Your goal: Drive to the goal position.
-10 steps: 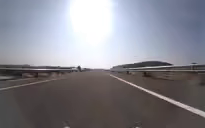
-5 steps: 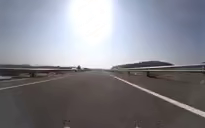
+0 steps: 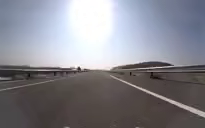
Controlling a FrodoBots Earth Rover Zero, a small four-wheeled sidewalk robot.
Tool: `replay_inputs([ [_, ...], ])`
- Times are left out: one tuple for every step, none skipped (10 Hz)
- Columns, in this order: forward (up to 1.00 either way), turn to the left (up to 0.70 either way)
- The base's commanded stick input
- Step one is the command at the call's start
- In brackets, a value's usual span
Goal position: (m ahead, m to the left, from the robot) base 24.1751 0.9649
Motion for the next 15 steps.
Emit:
replay_inputs([
  [1.0, 0.0],
  [1.0, 0.0],
  [1.0, 0.0],
  [1.0, 0.0],
  [1.0, 0.0],
  [1.0, 0.0],
  [1.0, 0.0],
  [1.0, 0.0],
  [1.0, 0.0],
  [1.0, 0.0],
  [1.0, 0.0],
  [1.0, 0.0],
  [1.0, 0.0],
  [1.0, 0.0],
  [1.0, 0.0],
])
